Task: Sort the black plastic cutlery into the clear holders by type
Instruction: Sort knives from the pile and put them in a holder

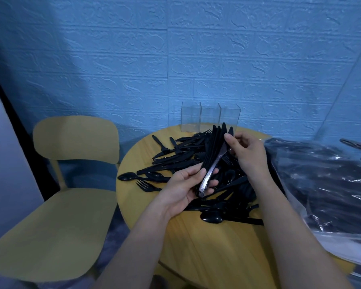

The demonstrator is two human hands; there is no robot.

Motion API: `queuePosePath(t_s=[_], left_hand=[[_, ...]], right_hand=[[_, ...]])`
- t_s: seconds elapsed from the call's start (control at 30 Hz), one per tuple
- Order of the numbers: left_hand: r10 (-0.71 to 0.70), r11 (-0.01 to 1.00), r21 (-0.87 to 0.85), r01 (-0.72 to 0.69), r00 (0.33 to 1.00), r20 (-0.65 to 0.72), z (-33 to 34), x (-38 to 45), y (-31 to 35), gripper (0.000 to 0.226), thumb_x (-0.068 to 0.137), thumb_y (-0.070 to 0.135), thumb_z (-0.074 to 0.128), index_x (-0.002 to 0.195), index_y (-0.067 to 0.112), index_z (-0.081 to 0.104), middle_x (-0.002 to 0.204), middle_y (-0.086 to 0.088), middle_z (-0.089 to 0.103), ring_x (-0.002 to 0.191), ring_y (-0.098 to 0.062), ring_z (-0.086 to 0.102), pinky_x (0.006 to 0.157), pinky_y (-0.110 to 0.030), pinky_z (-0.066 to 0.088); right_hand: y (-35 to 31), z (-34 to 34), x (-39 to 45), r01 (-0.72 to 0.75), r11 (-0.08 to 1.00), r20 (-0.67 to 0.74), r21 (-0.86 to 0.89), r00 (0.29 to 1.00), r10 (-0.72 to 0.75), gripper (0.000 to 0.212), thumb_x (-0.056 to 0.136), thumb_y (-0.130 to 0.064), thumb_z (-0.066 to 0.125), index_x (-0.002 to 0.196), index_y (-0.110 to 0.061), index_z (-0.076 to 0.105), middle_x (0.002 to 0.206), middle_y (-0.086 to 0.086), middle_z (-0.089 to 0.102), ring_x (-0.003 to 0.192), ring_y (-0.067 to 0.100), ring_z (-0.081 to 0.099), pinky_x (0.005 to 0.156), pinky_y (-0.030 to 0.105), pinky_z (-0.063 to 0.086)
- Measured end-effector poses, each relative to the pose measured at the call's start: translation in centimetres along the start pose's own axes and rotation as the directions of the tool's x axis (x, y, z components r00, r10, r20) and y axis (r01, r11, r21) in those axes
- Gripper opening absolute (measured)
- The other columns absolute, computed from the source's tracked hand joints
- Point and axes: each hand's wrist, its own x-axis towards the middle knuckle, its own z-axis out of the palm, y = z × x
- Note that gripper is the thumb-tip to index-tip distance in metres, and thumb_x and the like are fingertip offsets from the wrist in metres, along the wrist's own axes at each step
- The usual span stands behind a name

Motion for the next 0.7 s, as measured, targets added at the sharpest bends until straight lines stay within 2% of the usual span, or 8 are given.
queuePosePath(t_s=[0.1, 0.2, 0.3, 0.4, 0.53, 0.6, 0.63, 0.7], left_hand=[[-0.015, 0.999, 0.031, 0.014, 0.999, 0.032, 0.0, -0.1, -0.1, 0.025, 0.088, 0.009, 0.054, 0.11, 0.013, 0.064, 0.098, 0.0, 0.073, 0.075, -0.01, 0.068, 0.065, -0.023, 0.057], [-0.008, 0.998, 0.067, 0.006, 1.0, 0.02, -0.1, -0.1, -0.3, 0.023, 0.089, 0.004, 0.054, 0.108, 0.013, 0.065, 0.096, 0.0, 0.073, 0.074, -0.011, 0.068, 0.065, -0.024, 0.058], [0.039, 0.999, 0.04, -0.037, 0.997, -0.062, -0.4, 0.2, -0.4, 0.025, 0.091, 0.003, 0.054, 0.112, 0.01, 0.065, 0.096, -0.001, 0.073, 0.076, -0.012, 0.069, 0.064, -0.024, 0.057], [0.123, 0.991, -0.024, -0.13, 0.975, -0.187, -0.9, 0.4, -0.3, 0.028, 0.09, 0.003, 0.055, 0.116, 0.007, 0.063, 0.101, -0.005, 0.072, 0.079, -0.014, 0.069, 0.066, -0.025, 0.057], [0.256, 0.949, -0.042, -0.314, 0.838, -0.481, -1.8, 0.5, -0.3, 0.019, 0.091, 0.006, 0.055, 0.106, 0.012, 0.067, 0.1, -0.004, 0.072, 0.081, -0.014, 0.07, 0.07, -0.028, 0.057], [0.293, 0.93, -0.023, -0.368, 0.775, -0.559, -2.1, 0.5, -0.3, 0.018, 0.093, 0.008, 0.054, 0.105, 0.01, 0.066, 0.097, -0.002, 0.071, 0.08, -0.012, 0.07, 0.069, -0.027, 0.057], [0.3, 0.923, -0.02, -0.384, 0.752, -0.587, -2.1, 0.5, -0.3, 0.017, 0.093, 0.008, 0.054, 0.104, 0.009, 0.066, 0.096, -0.002, 0.071, 0.079, -0.011, 0.069, 0.068, -0.026, 0.057], [0.295, 0.91, -0.045, -0.412, 0.72, -0.628, -2.3, 0.5, -0.2, 0.016, 0.094, 0.008, 0.053, 0.102, 0.01, 0.066, 0.095, -0.002, 0.07, 0.079, -0.011, 0.069, 0.066, -0.025, 0.057]], right_hand=[[0.1, 0.1, 0.0, 0.016, 0.999, 0.01, -0.033, 1.0, -0.015, 0.024, 0.086, -0.032, 0.067, 0.087, -0.009, 0.068, 0.079, 0.005, 0.067, 0.071, 0.014, 0.059, 0.069, 0.029, 0.049], [0.2, 0.0, -0.1, 0.038, 0.995, 0.032, -0.091, 0.999, -0.035, 0.021, 0.087, -0.036, 0.064, 0.085, -0.015, 0.066, 0.077, -0.001, 0.066, 0.069, 0.008, 0.058, 0.067, 0.023, 0.047], [0.4, -0.6, 0.1, 0.051, 0.988, 0.028, -0.147, 0.998, -0.048, 0.016, 0.09, -0.035, 0.06, 0.081, -0.022, 0.063, 0.066, -0.009, 0.061, 0.056, -0.002, 0.055, 0.057, 0.011, 0.042], [0.9, -1.1, 0.3, 0.048, 0.962, 0.117, -0.268, 0.993, -0.017, 0.007, 0.088, -0.025, 0.066, 0.082, -0.023, 0.067, 0.073, -0.009, 0.063, 0.07, 0.005, 0.058, 0.066, 0.018, 0.041], [1.5, 0.8, 0.0, 0.17, 0.855, 0.334, -0.491, 0.943, 0.005, 0.013, 0.088, -0.022, 0.066, 0.098, -0.017, 0.074, 0.093, -0.005, 0.063, 0.088, 0.01, 0.056, 0.079, 0.021, 0.041], [1.7, 2.4, 0.1, 0.271, 0.789, 0.414, -0.552, 0.91, -0.023, 0.019, 0.089, -0.026, 0.065, 0.104, -0.019, 0.072, 0.1, -0.003, 0.061, 0.098, 0.016, 0.055, 0.089, 0.031, 0.043], [1.6, 3.2, 0.3, 0.315, 0.749, 0.448, -0.583, 0.894, -0.027, 0.021, 0.09, -0.029, 0.063, 0.107, -0.021, 0.071, 0.105, -0.001, 0.06, 0.105, 0.019, 0.054, 0.094, 0.036, 0.041], [1.3, 4.5, 0.7, 0.371, 0.68, 0.501, -0.632, 0.865, -0.006, 0.025, 0.091, -0.034, 0.059, 0.113, -0.024, 0.068, 0.115, 0.0, 0.056, 0.114, 0.022, 0.046, 0.1, 0.038, 0.031]])
